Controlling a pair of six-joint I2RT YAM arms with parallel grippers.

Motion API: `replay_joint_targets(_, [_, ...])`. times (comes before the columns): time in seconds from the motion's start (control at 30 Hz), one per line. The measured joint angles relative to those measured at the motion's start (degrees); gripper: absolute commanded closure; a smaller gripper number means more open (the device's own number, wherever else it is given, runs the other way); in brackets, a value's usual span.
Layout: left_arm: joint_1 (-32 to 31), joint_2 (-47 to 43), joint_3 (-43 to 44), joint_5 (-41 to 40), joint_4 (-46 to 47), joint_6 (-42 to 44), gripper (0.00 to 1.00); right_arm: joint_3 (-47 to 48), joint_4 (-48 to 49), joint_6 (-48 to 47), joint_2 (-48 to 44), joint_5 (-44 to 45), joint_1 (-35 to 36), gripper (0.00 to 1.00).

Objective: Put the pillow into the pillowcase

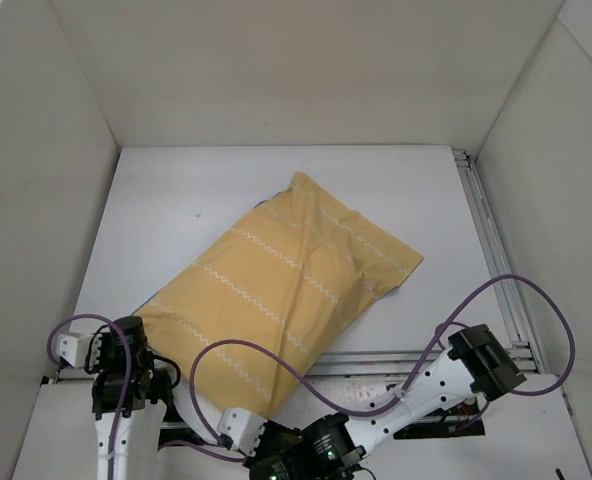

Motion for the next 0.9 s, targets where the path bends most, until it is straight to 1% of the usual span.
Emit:
replay_joint_targets(0.2, [-0.33, 0.68, 4.24, -1.95, -2.67, 0.22, 1.00, 9.94, -3.39, -4.66, 8.46, 1.73, 4.63, 1.00])
replay_joint_targets(0.37, [-0.42, 2.82, 4.76, -2.56, -4.81, -3.39, 1.00, 10.08, -4.13, -4.28, 8.55, 3.96, 5.77, 1.00])
replay_joint_targets(0.43, [-0.42, 2.93, 4.74, -2.80, -4.39, -2.64, 1.00, 8.66, -3.91, -3.19, 7.02, 4.74, 5.55, 1.00])
replay_joint_targets(0.47, [-0.39, 2.93, 4.66, -2.51, -3.21, -0.83, 1.00, 7.65, -3.89, -2.51, 5.90, 4.83, 5.07, 1.00])
replay_joint_targets(0.53, [-0.37, 3.23, 3.74, -0.57, 3.21, 5.60, 1.00, 5.51, -3.54, -1.38, 3.34, 4.74, 2.56, 1.00])
replay_joint_targets(0.6, [-0.24, 5.60, 2.64, 3.52, 13.00, 13.42, 1.00, 3.85, -3.32, -0.72, 0.92, 4.46, -1.62, 1.00])
replay_joint_targets(0.67, [-0.26, 10.82, 2.47, 7.34, 21.68, 19.02, 1.00, 3.17, -3.21, -0.87, -1.29, 4.44, -6.45, 1.00])
replay_joint_targets(0.7, [-0.28, 14.80, 2.84, 9.18, 26.27, 21.77, 1.00, 3.10, -2.97, -1.07, -2.40, 4.48, -8.70, 1.00])
replay_joint_targets(0.77, [-0.61, 24.20, 5.53, 12.85, 32.39, 26.43, 1.00, 3.04, -2.19, -2.03, -4.83, 4.48, -12.94, 1.00])
replay_joint_targets(0.9, [-2.84, 47.87, 20.76, 20.57, 40.59, 34.05, 1.00, 2.91, 0.35, -5.33, -10.19, 2.29, -20.90, 1.00])
